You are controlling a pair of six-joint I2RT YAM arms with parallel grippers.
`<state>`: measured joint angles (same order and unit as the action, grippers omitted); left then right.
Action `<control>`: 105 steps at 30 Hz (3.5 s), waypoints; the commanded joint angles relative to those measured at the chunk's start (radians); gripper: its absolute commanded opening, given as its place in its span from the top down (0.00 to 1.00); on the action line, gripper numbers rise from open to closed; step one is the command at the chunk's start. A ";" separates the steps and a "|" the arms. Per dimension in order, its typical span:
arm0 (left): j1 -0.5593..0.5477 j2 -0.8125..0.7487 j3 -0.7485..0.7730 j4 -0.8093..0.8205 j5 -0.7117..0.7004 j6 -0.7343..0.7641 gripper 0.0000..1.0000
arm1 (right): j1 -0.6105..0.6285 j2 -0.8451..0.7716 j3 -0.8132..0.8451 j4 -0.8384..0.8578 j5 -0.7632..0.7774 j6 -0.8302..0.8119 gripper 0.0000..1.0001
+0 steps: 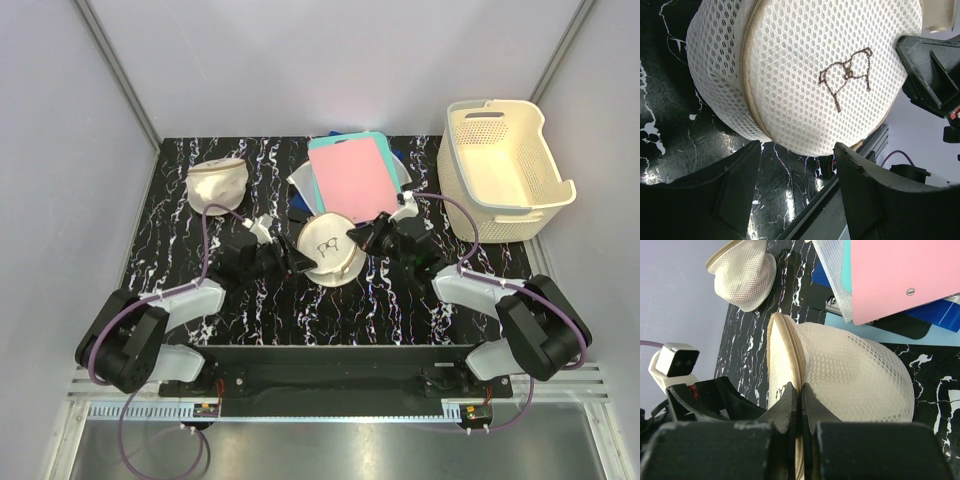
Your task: Unzip the laundry bag and remove the bra
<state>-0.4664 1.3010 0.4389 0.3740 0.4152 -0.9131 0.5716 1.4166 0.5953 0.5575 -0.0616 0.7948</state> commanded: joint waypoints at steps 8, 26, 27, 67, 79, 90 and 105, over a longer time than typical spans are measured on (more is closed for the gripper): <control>-0.040 0.116 0.080 0.161 -0.006 -0.044 0.58 | 0.016 -0.033 -0.023 0.094 0.011 0.015 1.00; -0.037 -0.016 0.176 -0.084 -0.084 0.022 1.00 | 0.016 -0.157 -0.049 -0.166 0.176 -0.181 0.40; -0.037 -0.011 0.178 -0.087 -0.081 0.017 1.00 | 0.016 -0.175 -0.052 -0.180 0.189 -0.196 0.38; -0.028 -0.028 0.241 -0.175 -0.104 -0.007 1.00 | 0.194 -0.033 0.006 -0.218 -0.050 -0.405 0.59; -0.026 -0.028 0.256 -0.195 -0.099 0.013 1.00 | 0.194 -0.019 0.024 -0.240 -0.035 -0.424 0.96; 0.040 0.003 0.300 -0.273 -0.035 0.108 1.00 | 0.194 -0.034 0.024 -0.283 0.019 -0.450 1.00; 0.137 -0.009 0.360 -0.451 0.042 0.302 1.00 | 0.194 -0.062 0.031 -0.355 0.140 -0.508 1.00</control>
<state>-0.3649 1.3109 0.7364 -0.0360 0.4625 -0.7071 0.7654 1.3857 0.6025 0.2626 -0.0074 0.3252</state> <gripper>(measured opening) 0.027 0.019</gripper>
